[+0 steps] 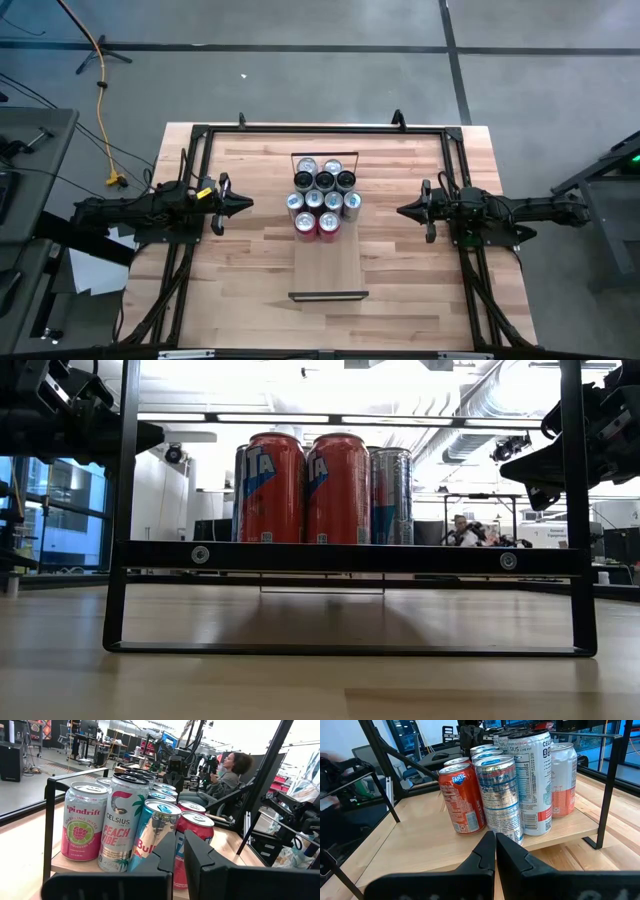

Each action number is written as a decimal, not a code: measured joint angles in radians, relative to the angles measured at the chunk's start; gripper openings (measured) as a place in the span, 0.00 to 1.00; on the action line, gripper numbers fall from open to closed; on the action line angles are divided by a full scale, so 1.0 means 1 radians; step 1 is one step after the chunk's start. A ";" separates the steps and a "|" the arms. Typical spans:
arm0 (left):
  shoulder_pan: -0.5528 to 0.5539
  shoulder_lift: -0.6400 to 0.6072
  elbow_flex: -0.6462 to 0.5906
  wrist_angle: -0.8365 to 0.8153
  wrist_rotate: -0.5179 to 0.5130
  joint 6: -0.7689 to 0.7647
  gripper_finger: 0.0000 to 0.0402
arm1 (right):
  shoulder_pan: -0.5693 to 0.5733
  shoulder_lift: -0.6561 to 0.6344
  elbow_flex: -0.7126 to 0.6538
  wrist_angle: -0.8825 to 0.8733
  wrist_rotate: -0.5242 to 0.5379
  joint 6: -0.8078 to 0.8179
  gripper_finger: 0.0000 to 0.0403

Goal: Place canned beverage on shelf
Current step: Return to Home Position

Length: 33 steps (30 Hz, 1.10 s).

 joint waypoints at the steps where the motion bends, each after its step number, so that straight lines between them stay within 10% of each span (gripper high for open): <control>1: 0.000 0.000 0.000 0.000 0.000 0.000 0.01 | 0.000 0.000 0.000 0.000 0.000 0.000 0.00; 33: -0.021 0.000 0.000 0.000 0.001 0.000 0.01 | 0.000 0.000 0.000 0.000 0.000 0.000 0.00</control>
